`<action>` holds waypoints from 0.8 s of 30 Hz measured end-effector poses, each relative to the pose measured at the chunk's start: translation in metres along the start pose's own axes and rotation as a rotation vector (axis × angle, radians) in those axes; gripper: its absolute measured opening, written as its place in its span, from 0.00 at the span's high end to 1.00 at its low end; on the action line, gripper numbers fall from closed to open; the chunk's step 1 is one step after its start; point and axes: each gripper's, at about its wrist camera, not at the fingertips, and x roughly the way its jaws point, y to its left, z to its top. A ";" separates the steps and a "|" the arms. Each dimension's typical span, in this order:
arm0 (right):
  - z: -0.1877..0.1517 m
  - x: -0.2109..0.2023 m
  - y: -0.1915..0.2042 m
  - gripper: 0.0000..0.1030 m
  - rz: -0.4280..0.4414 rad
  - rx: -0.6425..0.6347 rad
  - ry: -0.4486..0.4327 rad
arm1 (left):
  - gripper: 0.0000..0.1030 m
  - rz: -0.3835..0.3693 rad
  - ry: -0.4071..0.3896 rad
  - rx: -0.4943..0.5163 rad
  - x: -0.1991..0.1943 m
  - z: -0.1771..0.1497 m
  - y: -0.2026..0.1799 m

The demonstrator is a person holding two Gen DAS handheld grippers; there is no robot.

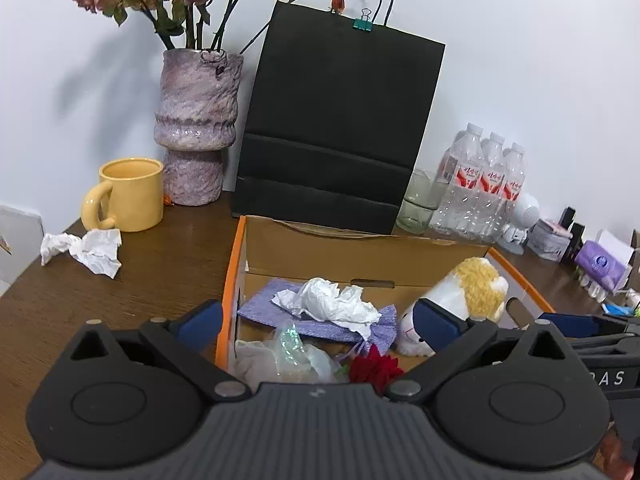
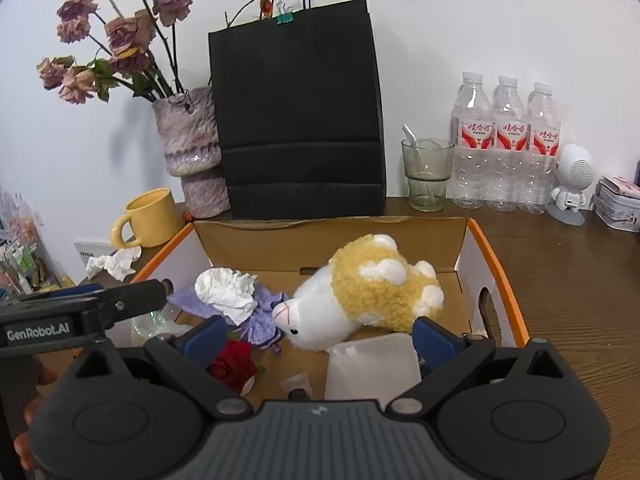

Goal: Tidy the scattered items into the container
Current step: 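Grasp the black wrapped item with the left tool while the right grasps the white round container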

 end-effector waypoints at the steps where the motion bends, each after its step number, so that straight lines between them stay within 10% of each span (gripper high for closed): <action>1: 0.000 -0.001 0.000 0.03 0.002 0.006 0.000 | 0.00 0.002 -0.003 0.005 -0.001 0.000 -0.001; 12: -0.023 -0.070 -0.002 0.02 0.001 -0.023 -0.044 | 0.00 -0.045 0.000 0.054 -0.061 -0.020 -0.007; 24: -0.115 -0.140 -0.016 0.02 -0.038 -0.011 0.043 | 0.02 -0.047 0.128 0.136 -0.142 -0.113 -0.018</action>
